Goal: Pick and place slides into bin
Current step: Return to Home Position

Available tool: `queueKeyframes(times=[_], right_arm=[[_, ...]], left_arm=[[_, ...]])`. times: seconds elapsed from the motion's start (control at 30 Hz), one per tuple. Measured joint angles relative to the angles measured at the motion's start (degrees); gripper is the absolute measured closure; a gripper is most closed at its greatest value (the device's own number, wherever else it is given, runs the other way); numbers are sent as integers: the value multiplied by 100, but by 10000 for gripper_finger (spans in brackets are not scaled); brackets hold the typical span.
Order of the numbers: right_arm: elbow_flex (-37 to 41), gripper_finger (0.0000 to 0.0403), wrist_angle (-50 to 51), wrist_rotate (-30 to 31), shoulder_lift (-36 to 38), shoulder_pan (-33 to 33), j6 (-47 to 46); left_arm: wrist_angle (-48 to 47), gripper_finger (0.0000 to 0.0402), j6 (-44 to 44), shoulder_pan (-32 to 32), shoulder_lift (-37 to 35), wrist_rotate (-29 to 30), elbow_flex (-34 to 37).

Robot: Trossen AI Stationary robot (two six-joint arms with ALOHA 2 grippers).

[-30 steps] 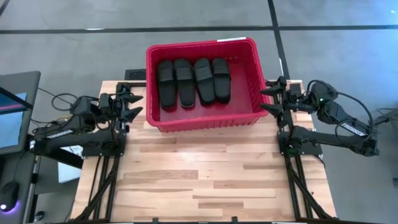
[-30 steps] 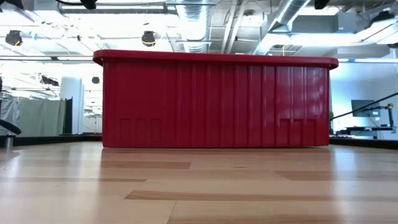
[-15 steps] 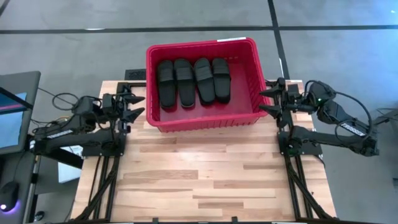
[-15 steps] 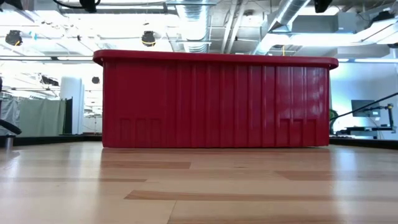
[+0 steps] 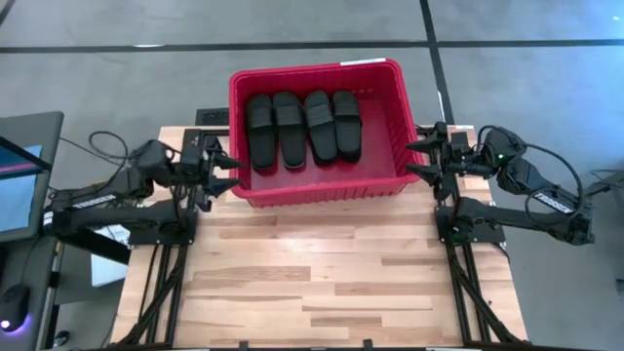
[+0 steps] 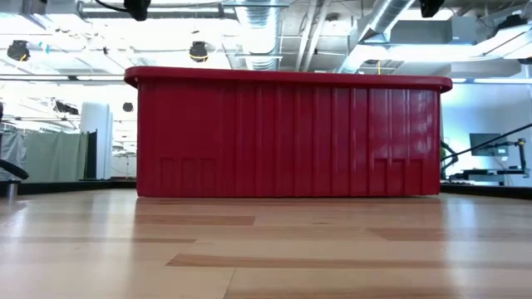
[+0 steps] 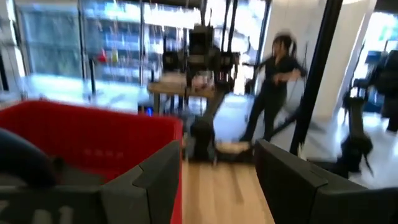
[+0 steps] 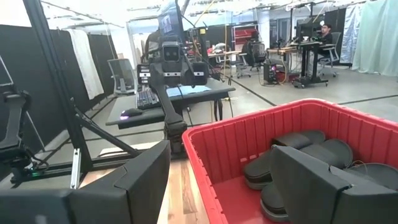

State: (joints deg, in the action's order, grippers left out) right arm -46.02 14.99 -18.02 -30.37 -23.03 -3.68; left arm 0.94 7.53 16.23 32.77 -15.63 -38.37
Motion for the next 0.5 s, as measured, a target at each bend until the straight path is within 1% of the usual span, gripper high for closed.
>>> queueKeyframes(times=[0.13,0.23,0.5], right_arm=[[0,143,-1,0,0,4,2],[0,143,-1,0,0,4,4],[0,143,-1,0,0,4,11]], left_arm=[[-580,209,-392,0,333,-50,-353],[-620,209,-512,0,460,-38,-409],[-909,209,-535,0,595,473,-409]])
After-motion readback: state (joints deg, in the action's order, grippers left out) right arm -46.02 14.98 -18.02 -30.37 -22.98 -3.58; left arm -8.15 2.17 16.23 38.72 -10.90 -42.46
